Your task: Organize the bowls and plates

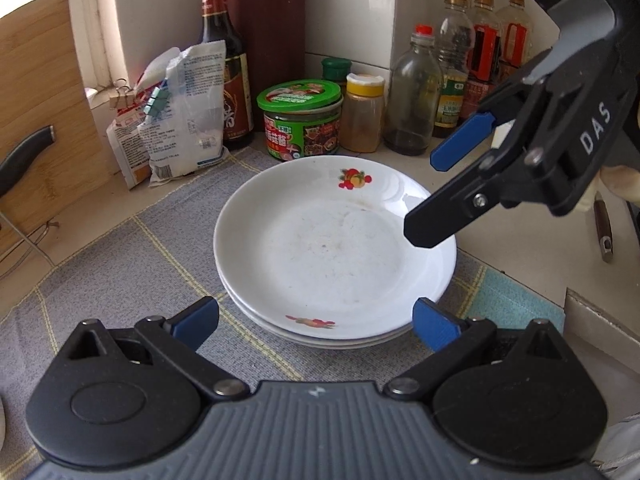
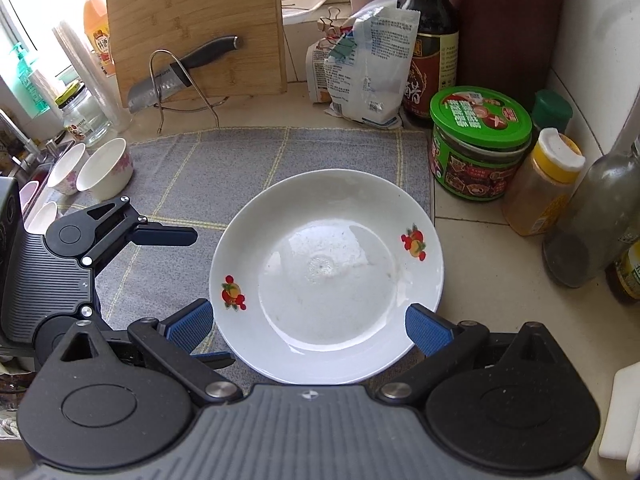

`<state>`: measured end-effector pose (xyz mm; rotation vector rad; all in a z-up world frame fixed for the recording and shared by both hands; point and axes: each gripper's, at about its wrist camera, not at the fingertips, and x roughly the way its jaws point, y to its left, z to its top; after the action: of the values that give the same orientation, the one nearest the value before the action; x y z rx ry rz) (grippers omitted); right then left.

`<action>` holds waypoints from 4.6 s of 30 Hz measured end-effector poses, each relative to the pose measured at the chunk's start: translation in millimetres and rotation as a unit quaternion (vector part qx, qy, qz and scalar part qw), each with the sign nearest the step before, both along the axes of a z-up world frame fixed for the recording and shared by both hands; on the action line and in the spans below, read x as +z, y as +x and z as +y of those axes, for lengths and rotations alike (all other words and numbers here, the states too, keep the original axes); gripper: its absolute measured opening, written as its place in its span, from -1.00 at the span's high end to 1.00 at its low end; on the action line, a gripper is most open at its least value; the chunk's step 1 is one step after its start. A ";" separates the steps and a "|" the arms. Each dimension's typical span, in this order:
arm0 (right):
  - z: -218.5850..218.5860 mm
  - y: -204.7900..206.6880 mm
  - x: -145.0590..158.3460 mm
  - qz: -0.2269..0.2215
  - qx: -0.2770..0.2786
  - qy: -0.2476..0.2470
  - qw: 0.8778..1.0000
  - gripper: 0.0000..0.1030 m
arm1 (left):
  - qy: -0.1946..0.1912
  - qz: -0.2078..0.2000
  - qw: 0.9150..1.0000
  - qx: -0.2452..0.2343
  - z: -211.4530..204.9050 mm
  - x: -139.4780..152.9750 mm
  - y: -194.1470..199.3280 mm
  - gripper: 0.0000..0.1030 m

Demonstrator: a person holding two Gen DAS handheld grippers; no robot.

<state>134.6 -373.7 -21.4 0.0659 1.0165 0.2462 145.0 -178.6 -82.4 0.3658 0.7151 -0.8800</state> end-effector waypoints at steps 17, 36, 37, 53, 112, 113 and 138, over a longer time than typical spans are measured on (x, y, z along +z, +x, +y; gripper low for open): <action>83.4 12.4 12.0 -0.142 0.134 0.014 0.981 -1.00 | -0.016 -0.065 0.956 0.285 114.8 30.3 -39.6 -0.98; 258.1 -14.1 -22.4 -0.144 0.168 -0.047 0.974 -1.00 | -0.035 -0.035 0.960 0.276 283.4 22.1 -43.6 -0.99; 266.9 -14.4 -25.6 -0.142 0.167 -0.050 0.974 -1.00 | -0.031 -0.035 0.960 0.275 290.1 21.3 -41.3 -0.99; 377.0 -6.7 -62.2 -0.126 0.205 -0.061 0.969 -1.00 | -0.031 0.002 0.959 0.280 376.8 7.9 1.5 -0.98; 367.9 -11.3 -43.0 -0.125 0.194 -0.087 0.969 -0.60 | -0.018 0.079 0.991 0.109 306.1 4.4 37.2 -0.23; 362.8 -12.7 -42.7 -0.124 0.188 -0.089 0.970 -0.60 | -0.018 0.078 0.991 0.103 300.1 4.6 37.8 -0.23; 295.0 -18.9 -51.8 -0.098 0.105 -0.112 0.983 -0.60 | -0.016 0.082 0.996 0.014 215.5 -8.1 48.0 -0.23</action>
<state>115.8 -78.7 -73.2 -0.2673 0.8496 0.3211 193.0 36.9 -90.5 0.2556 0.8539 -0.9013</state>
